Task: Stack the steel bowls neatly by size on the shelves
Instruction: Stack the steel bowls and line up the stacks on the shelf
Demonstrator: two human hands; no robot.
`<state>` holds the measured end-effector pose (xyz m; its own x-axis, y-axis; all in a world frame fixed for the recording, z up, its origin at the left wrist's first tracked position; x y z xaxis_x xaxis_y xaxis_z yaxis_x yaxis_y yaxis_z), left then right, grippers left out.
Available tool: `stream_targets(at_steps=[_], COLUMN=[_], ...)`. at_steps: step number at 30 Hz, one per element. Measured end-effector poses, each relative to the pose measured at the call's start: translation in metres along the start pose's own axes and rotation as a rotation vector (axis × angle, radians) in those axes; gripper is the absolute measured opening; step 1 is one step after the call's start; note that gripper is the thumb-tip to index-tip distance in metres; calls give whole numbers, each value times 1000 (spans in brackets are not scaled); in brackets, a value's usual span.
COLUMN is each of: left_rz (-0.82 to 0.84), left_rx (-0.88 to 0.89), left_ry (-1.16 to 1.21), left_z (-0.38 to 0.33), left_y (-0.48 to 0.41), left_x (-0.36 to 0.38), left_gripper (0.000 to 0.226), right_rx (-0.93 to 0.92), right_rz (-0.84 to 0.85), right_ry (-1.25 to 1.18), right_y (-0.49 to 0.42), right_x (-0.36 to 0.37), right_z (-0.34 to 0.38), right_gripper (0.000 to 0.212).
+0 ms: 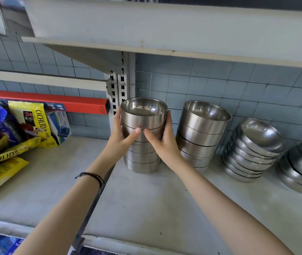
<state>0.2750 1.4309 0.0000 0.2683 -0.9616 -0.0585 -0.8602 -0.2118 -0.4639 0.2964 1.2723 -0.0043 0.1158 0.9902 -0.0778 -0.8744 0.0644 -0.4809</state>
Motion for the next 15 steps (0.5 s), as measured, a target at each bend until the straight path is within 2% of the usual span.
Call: stream_targets(at_steps=[2, 4, 15], left_rz=[-16, -32, -12], left_rx=[13, 30, 40], left_ry=[10, 20, 20], left_z=[0, 1, 6], left_y=[-2, -2, -9], left_x=[4, 5, 3], left_gripper=[91, 93, 96], right_rx=[-27, -60, -73], right_rz=[-20, -39, -79], right_ry=[6, 9, 45], right_y=[-1, -2, -4], right_x=[0, 0, 5], right_z=[0, 0, 0], right_gripper=[78, 74, 92])
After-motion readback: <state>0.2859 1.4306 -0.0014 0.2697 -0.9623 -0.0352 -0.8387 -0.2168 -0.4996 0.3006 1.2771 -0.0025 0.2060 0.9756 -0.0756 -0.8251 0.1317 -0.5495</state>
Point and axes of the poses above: each hand's wrist, its own y-axis away from the middle knuckle, its own x-axis out of the palm, z = x × y, the point moved 2 cm from there along -y, towards the middle knuckle, and after that the axes turned 13 degrees about -z, right-handed, at the moved point
